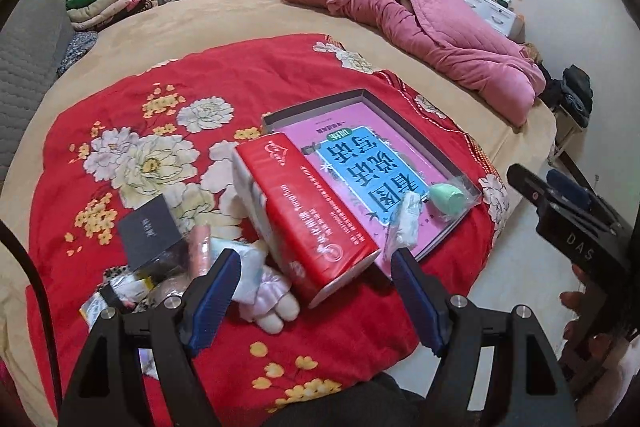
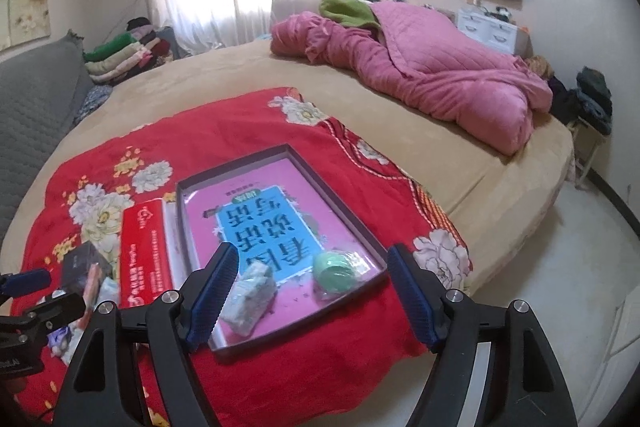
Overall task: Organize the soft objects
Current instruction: 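Move both open grippers back toward the pile of soft items, then grasp the yellow-and-white snack packet with left gripper while right approaches the pink item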
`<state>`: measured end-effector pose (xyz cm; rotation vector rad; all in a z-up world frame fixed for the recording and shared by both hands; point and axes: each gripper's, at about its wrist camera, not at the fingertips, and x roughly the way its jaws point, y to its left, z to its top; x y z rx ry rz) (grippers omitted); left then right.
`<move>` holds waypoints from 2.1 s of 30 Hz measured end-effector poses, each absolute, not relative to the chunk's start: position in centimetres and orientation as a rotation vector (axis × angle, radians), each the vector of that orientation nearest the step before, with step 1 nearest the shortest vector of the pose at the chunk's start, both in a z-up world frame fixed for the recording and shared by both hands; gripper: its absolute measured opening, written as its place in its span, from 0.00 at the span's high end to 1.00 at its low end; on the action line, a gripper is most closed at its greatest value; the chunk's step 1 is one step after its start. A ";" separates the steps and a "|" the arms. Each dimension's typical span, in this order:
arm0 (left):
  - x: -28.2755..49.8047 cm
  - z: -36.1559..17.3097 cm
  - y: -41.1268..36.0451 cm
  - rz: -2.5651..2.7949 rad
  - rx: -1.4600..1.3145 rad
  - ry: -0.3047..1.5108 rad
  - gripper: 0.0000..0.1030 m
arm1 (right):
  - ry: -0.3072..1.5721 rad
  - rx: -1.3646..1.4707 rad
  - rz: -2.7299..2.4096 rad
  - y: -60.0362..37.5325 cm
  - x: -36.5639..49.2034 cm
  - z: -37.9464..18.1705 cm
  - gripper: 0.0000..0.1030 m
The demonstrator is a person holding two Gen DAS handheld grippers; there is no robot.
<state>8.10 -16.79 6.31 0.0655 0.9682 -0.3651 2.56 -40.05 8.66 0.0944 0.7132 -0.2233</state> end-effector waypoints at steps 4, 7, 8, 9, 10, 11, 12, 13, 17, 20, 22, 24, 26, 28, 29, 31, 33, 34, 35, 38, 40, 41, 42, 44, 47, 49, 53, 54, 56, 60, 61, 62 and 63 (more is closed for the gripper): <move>7.6 6.7 -15.5 -0.350 0.050 0.965 0.25 | 0.710 0.071 -0.192 -38.6 2.4 9.4 0.25; 7.3 7.0 -14.7 -0.334 0.043 0.966 0.25 | 0.710 0.061 -0.167 -37.4 2.4 9.8 0.25; 7.2 7.0 -14.3 -0.329 0.040 0.963 0.25 | 0.710 0.062 -0.156 -36.9 2.3 9.9 0.25; 7.0 7.1 -14.0 -0.322 0.038 0.962 0.25 | 0.710 0.059 -0.147 -36.5 2.2 10.0 0.25; 6.9 7.1 -13.9 -0.319 0.035 0.963 0.25 | 0.708 0.058 -0.138 -36.1 2.1 10.2 0.25; 6.8 7.2 -13.5 -0.315 0.030 0.962 0.25 | 0.707 0.054 -0.123 -35.5 2.0 10.3 0.25; 6.7 7.2 -13.2 -0.311 0.027 0.963 0.25 | 0.709 0.045 -0.111 -35.0 2.0 10.4 0.24; 6.5 7.2 -12.9 -0.307 0.022 0.963 0.25 | 0.708 0.039 -0.104 -34.6 1.9 10.5 0.24; 5.8 7.3 -11.1 -0.285 0.005 0.960 0.25 | 0.703 0.016 -0.066 -32.5 1.7 11.1 0.24; 5.4 7.4 -9.9 -0.263 -0.006 0.955 0.25 | 0.700 0.010 -0.030 -31.1 1.5 11.4 0.24; 5.2 7.5 -9.0 -0.244 -0.015 0.957 0.25 | 0.699 0.011 -0.002 -30.0 1.4 11.5 0.24; 4.8 7.4 -8.0 -0.233 -0.030 0.956 0.25 | 0.706 0.012 0.021 -29.1 1.4 11.4 0.24; 4.6 7.4 -7.2 -0.222 -0.041 0.957 0.25 | 0.708 0.008 0.033 -28.4 1.4 11.4 0.24; 4.3 7.3 -6.6 -0.210 -0.048 0.957 0.25 | 0.709 -0.004 0.050 -27.3 1.3 11.4 0.24; 4.2 7.2 -6.3 -0.207 -0.050 0.958 0.25 | 0.710 -0.010 0.056 -27.1 1.3 11.4 0.24; 4.1 7.0 -5.5 -0.197 -0.060 0.965 0.25 | 0.709 -0.026 0.069 -26.2 1.1 11.5 0.24; 3.9 7.0 -4.7 -0.186 -0.075 0.965 0.25 | 0.706 -0.038 0.079 -25.6 1.0 11.5 0.24; 3.8 6.9 -4.4 -0.180 -0.081 0.965 0.25 | 0.705 -0.041 0.080 -25.5 0.9 11.6 0.24; 3.7 6.9 -3.9 -0.174 -0.094 0.964 0.25 | 0.704 -0.046 0.085 -25.2 0.8 11.6 0.24; 3.5 6.9 -2.8 -0.168 -0.118 0.963 0.25 | 0.704 -0.054 0.093 -24.7 0.8 11.7 0.24; 3.3 7.0 -2.0 -0.150 -0.123 0.958 0.25 | 0.706 -0.056 0.098 -24.6 0.8 11.7 0.24; 3.2 7.1 -1.5 -0.138 -0.126 0.955 0.25 | 0.707 -0.058 0.101 -24.5 0.8 11.7 0.24; 3.2 7.1 -0.9 -0.125 -0.133 0.954 0.25 | 0.706 -0.062 0.105 -24.3 0.8 11.7 0.24; 3.1 7.0 0.4 -0.103 -0.150 0.955 0.25 | 0.708 -0.067 0.109 -24.1 0.8 11.6 0.24; 3.1 6.5 2.8 -0.054 -0.179 0.960 0.25 | 0.721 -0.079 0.120 -23.6 0.9 11.1 0.24; 3.1 6.1 4.2 -0.032 -0.204 0.963 0.25 | 0.731 -0.083 0.129 -23.2 1.0 10.7 0.24; 3.1 5.2 6.5 0.010 -0.239 0.973 0.25 | 0.751 -0.101 0.146 -22.3 1.3 9.7 0.24; 3.1 4.9 7.0 0.018 -0.246 0.975 0.25 | 0.758 -0.102 0.154 -22.0 1.3 9.3 0.24; 3.0 4.4 7.8 0.028 -0.260 0.978 0.25 | 0.767 -0.107 0.164 -21.4 1.5 8.8 0.24; 2.9 3.4 8.8 0.037 -0.271 0.987 0.25 | 0.795 -0.127 0.193 -19.9 2.0 7.3 0.24; 2.9 3.1 8.8 0.032 -0.272 0.988 0.25 | 0.798 -0.129 0.199 -19.5 2.0 7.0 0.24; 3.0 2.9 8.8 0.026 -0.271 0.988 0.25 | 0.803 -0.133 0.208 -19.1 2.0 6.7 0.24; 3.1 2.7 8.9 0.024 -0.269 0.989 0.25 | 0.812 -0.140 0.220 -18.6 2.2 6.2 0.24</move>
